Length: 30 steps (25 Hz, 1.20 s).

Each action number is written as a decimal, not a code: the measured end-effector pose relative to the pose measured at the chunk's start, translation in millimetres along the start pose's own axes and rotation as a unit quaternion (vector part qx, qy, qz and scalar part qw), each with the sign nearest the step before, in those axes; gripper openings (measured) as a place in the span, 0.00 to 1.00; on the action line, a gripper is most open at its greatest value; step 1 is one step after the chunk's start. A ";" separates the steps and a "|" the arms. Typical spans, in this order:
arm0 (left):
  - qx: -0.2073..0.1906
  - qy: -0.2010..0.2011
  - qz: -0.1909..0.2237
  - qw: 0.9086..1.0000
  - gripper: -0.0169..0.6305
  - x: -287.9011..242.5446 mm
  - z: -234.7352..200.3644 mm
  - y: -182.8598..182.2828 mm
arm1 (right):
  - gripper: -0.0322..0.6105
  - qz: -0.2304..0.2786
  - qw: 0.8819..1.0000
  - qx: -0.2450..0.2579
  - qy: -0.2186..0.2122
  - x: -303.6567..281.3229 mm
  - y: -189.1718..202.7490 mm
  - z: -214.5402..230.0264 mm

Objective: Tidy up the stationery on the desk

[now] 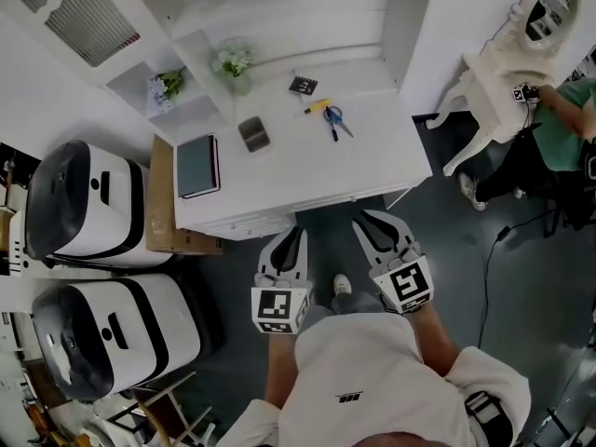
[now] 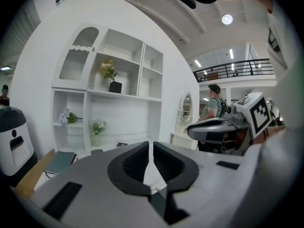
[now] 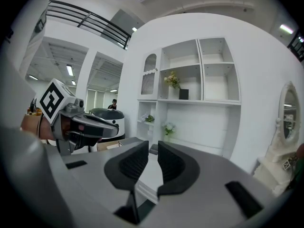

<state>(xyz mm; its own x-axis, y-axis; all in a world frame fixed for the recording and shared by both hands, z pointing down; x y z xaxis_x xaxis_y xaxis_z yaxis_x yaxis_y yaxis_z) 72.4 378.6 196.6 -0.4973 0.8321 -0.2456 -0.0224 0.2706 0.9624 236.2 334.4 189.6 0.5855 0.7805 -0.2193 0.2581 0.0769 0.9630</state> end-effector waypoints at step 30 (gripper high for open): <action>0.004 0.072 -0.015 0.997 0.03 -149.8 -211.8 -9.6 | 0.12 -0.085 0.994 -0.029 0.057 -238.9 8.1 43.2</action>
<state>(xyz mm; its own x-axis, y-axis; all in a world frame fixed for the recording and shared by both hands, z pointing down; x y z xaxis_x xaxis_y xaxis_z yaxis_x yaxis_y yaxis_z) -36.6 148.8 248.6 -0.6158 0.7453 -0.2555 -0.0335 0.2992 0.9536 131.6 121.8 243.0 0.4459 0.8182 -0.3630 0.2984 0.2464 0.9221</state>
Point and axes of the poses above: the fingertips, and each gripper's own axes: x backward along the fingers, z to its right, y out of its underside, the point moved 6 cm from there along x, backward along the fingers, and after that the axes turned 11 degrees about y, right-handed, at the moved point
